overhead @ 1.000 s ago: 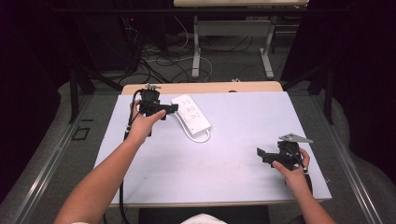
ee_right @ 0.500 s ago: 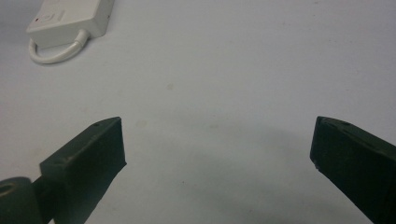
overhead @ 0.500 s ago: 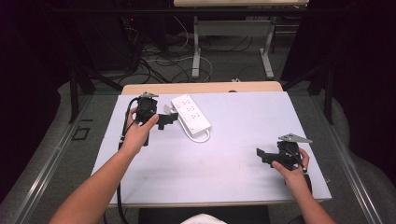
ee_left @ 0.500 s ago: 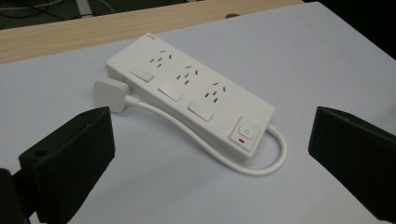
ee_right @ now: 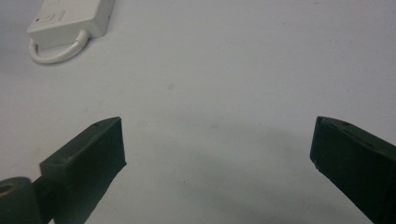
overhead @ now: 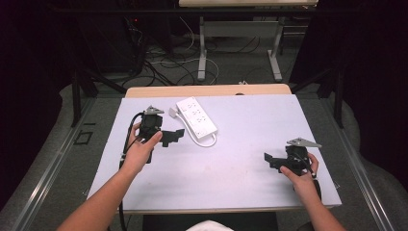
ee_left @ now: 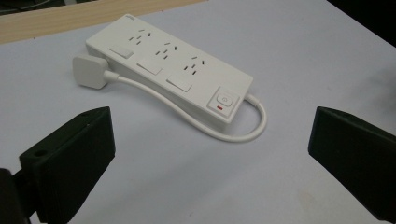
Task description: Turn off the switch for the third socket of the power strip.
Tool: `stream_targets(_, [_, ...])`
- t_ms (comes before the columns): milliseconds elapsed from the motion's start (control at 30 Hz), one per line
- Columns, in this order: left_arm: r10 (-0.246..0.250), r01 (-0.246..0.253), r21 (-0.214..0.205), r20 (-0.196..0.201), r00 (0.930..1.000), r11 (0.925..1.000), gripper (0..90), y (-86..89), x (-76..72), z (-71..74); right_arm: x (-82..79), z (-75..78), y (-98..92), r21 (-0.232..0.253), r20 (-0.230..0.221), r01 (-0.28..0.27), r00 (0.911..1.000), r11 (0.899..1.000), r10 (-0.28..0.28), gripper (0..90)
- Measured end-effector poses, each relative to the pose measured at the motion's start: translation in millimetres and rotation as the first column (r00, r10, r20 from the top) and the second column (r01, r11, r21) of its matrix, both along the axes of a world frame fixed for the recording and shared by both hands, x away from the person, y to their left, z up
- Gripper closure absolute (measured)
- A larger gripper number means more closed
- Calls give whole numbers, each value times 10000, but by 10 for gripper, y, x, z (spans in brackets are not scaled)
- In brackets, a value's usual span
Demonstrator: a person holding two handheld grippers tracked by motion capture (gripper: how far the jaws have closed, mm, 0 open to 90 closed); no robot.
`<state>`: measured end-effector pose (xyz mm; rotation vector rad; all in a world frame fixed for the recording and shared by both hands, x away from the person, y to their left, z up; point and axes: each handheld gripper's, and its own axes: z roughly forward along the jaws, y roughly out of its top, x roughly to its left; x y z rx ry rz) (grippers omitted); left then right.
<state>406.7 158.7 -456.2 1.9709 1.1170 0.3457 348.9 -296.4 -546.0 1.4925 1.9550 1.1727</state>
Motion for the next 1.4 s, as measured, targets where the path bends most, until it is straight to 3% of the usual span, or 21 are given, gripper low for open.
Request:
stream_targets(533, [-68,68,30,-4,10000,10000,15,125,-332,-181,0,-1,-3,-42,25,-9,10000,10000,9,28])
stream_targets(633, [142,-141,-20,144,9998,9999,15,162,-397,-239,-2,0,-1,-40,30,-8,10000,10000,8,28])
stream_targets(667, [71,-71,-2,21,10000,10000,15,179,-408,-244,-2,0,-2,-38,24,-9,10000,10000,9,28])
stream_targets(700, [218,-217,-75,130,9997,9997,16,181,-422,-272,-2,-1,-2,-49,21,2,10000,10000,-2,28])
stream_targets(833, [309,-310,-24,-126,9994,9995,18,250,-466,-337,2,-4,-1,-59,24,-26,10000,10000,26,28])
stream_targets(1000, [735,-738,-281,-113,9972,9969,20,346,-527,-433,0,-3,1,-50,31,-22,10000,10000,22,28])
stream_targets(1167, [1145,-1158,-430,-319,9929,9923,22,462,-582,-542,1,-6,3,-40,16,5,10000,10000,-5,28])
stream_targets(1267, [1329,-1340,-316,-349,9905,9905,24,539,-602,-607,0,-6,5,-41,-9,21,10000,10000,-21,28])
stream_targets(1400, [1690,-1714,-511,-479,9845,9839,25,613,-633,-691,1,-6,8,-30,-33,32,10000,10000,-32,28])
